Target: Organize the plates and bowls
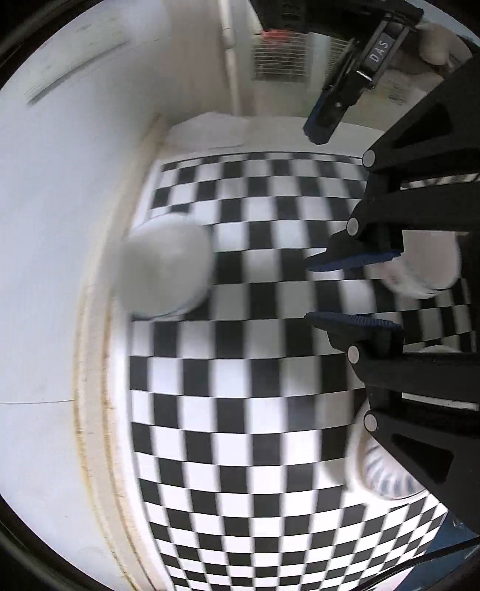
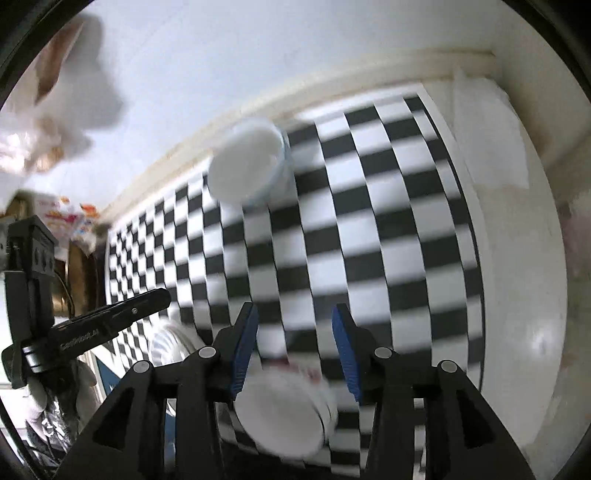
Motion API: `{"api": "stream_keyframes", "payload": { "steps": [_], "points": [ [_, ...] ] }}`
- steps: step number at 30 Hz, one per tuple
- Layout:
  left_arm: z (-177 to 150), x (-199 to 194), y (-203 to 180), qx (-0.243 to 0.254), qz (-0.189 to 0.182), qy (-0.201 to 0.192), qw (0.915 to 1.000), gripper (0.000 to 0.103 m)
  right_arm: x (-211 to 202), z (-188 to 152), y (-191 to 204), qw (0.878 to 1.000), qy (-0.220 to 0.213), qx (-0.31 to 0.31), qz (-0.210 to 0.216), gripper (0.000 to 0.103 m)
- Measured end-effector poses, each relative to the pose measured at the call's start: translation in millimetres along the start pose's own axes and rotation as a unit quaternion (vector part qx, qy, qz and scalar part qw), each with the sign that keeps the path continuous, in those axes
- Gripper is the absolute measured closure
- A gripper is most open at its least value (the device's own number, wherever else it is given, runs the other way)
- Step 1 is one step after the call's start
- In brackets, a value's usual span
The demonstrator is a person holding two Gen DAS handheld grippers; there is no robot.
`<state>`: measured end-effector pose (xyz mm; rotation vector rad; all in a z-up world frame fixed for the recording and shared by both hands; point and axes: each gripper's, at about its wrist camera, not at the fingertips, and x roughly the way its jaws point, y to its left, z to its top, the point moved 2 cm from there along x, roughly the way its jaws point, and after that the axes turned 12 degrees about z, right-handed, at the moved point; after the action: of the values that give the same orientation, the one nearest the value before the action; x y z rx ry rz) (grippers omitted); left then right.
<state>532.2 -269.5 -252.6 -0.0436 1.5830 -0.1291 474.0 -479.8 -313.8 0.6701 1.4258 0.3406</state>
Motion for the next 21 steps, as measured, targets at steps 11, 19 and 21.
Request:
{"api": "stream_keyframes", "payload": {
  "steps": [11, 19, 21],
  "points": [
    [90.6, 67.9, 1.5, -0.048, -0.016, 0.067, 0.9965, 0.082, 77.8, 122.6, -5.0, 1.0, 0.028, 0.007, -0.007, 0.058],
    [112.2, 106.1, 1.7, -0.046, -0.005, 0.097, 0.9942, 0.082, 128.7, 158.4, -22.7, 0.997, 0.064, 0.029, -0.018, 0.058],
    [115.8, 112.5, 0.6, -0.042, 0.0, 0.098, 0.9943, 0.083, 137.1, 161.5, -27.4, 0.997, 0.069, 0.033, -0.02, 0.058]
  ]
}}
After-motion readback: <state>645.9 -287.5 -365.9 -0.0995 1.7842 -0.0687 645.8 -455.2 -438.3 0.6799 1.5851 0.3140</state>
